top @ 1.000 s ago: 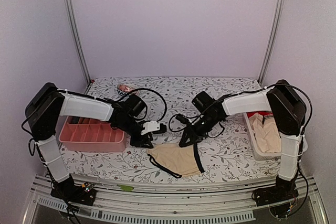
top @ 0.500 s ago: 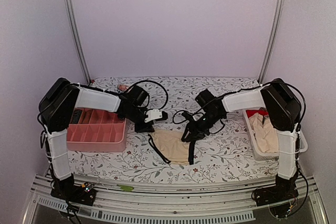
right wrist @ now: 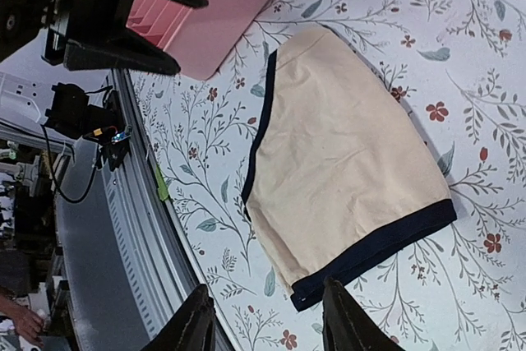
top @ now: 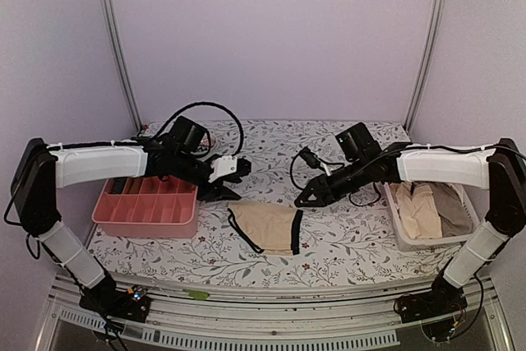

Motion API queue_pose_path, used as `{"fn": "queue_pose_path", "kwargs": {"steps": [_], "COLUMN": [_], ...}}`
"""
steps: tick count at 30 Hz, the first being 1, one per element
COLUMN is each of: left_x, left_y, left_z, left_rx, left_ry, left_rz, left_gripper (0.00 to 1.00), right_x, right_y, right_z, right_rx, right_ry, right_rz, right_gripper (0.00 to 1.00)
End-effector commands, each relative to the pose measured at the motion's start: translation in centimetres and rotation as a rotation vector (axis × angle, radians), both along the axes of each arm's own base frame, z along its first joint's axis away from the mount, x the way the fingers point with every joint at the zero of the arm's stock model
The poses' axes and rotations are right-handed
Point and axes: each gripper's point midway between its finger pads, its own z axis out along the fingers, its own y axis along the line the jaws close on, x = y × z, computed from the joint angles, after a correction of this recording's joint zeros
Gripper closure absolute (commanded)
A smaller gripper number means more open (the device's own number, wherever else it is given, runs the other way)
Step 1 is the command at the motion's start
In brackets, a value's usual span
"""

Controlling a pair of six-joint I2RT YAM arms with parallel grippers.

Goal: Roll the underwear
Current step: Smooth out the underwear at the center of the board, then pick up the underwear from the center of the board.

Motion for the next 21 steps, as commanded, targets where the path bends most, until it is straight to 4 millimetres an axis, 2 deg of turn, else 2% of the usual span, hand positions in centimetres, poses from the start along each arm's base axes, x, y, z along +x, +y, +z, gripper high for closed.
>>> {"fn": "queue_pose_path", "kwargs": {"steps": [1, 4, 7, 10, 15, 21], "left_x": [-6.5, -9.2, -11.0, -11.6, -11.9, -11.8], "left_y": [-3.1, -4.4, -5.4, -6.1, -6.9, -7.0], "left_z": [-0.6, -2.2, -3.8, -5.5, -8.5, -9.8], "left_rx": [-0.08, -0.076, -0.084, -0.058, 0.014, 0.042], "left_ry": [0.08, 0.089, 0.089, 0.093, 0.041, 0.015], "left_rz": [-0.163, -0.193, -0.234, -0.249, -0.26, -0.249], "left_gripper": [0.54, 0.54, 0.55, 0.58, 0.6, 0.6], "right_x": [-0.5, -2.6, -5.2, -7.1, -7.8, -8.3], "right_y": [-0.5, 0.0, 0.4, 0.9, 1.4, 1.2], "right_z": [1.3, 0.9, -1.7, -3.9, -5.7, -7.7], "right_rx": [-0.007, -0.05, -0.104, -0.132, -0.154, -0.212], "right_ry": [-0.272, -0.403, -0.47, -0.512, -0.559, -0.698], "right_rz": [0.058, 0.143, 0.255, 0.333, 0.351, 0.423], "right_gripper": [0.55, 0.53, 0.53, 0.54, 0.55, 0.51]}}
